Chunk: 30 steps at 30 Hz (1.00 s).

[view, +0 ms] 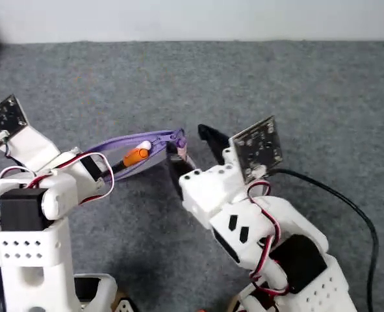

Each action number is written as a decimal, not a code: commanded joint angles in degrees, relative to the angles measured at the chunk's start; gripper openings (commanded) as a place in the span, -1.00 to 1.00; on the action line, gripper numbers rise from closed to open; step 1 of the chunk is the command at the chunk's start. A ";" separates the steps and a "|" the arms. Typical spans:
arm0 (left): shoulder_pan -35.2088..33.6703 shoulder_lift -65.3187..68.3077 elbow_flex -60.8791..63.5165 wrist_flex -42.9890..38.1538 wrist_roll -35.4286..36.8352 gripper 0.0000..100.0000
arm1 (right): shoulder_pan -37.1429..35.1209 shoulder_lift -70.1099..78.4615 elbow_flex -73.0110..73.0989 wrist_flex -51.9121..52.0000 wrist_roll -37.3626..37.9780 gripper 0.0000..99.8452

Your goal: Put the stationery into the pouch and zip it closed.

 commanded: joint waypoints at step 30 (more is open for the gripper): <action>0.44 -1.05 -0.84 -1.85 0.62 -0.97 | -2.07 7.87 -6.51 -4.70 -3.96 -0.98</action>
